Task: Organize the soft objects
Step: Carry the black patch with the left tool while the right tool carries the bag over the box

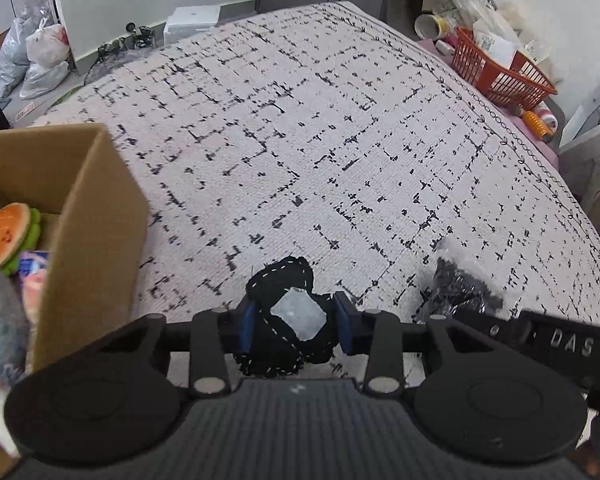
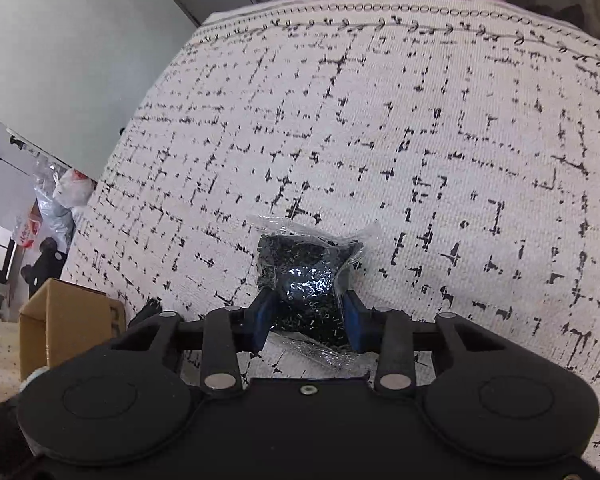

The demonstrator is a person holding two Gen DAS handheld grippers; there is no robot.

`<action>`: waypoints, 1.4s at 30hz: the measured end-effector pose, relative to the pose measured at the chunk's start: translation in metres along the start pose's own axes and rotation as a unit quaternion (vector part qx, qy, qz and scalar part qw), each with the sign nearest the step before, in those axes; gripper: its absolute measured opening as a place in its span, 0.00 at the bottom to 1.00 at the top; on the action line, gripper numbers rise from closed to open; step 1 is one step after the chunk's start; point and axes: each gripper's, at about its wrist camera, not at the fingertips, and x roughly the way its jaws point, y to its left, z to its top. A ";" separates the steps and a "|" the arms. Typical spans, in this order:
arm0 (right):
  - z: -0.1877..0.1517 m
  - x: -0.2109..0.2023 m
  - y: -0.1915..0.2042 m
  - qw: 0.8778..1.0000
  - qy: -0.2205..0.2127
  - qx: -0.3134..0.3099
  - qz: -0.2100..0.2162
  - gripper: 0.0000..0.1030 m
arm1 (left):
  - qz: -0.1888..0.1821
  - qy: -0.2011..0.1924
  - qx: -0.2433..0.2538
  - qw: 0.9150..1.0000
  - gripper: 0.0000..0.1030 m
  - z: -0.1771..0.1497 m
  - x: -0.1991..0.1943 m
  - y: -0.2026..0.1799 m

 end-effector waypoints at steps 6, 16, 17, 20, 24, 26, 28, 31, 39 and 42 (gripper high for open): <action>-0.002 -0.015 0.006 1.000 -0.021 0.001 0.009 0.36 | 0.007 -0.015 -0.006 1.000 0.37 -0.001 -0.025 0.012; -0.007 -0.037 0.023 0.999 -0.045 -0.009 0.028 0.36 | 0.016 -0.050 -0.003 0.999 0.37 -0.002 -0.069 0.021; -0.007 -0.039 0.025 0.998 -0.048 -0.011 0.029 0.36 | 0.017 -0.053 -0.005 0.998 0.37 -0.002 -0.073 0.022; -0.009 -0.047 0.030 0.998 -0.060 -0.017 0.032 0.36 | 0.016 -0.061 -0.007 0.998 0.37 -0.002 -0.085 0.025; -0.014 -0.056 0.035 0.996 -0.075 -0.023 0.038 0.35 | 0.020 -0.073 -0.007 0.997 0.37 -0.003 -0.099 0.028; -0.016 -0.061 0.039 0.995 -0.084 -0.025 0.043 0.35 | 0.022 -0.079 -0.009 0.997 0.37 -0.004 -0.106 0.031; -0.019 -0.065 0.044 0.994 -0.093 -0.028 0.049 0.35 | 0.023 -0.084 -0.008 0.996 0.37 -0.004 -0.111 0.033; -0.022 -0.072 0.050 0.993 -0.102 -0.034 0.056 0.35 | 0.026 -0.088 -0.009 0.996 0.37 -0.007 -0.118 0.036; -0.032 -0.084 0.064 0.990 -0.119 -0.041 0.058 0.35 | 0.028 -0.100 -0.016 0.994 0.37 -0.012 -0.137 0.049; -0.036 -0.089 0.072 0.988 -0.131 -0.047 0.060 0.35 | 0.028 -0.104 -0.022 0.994 0.37 -0.013 -0.143 0.056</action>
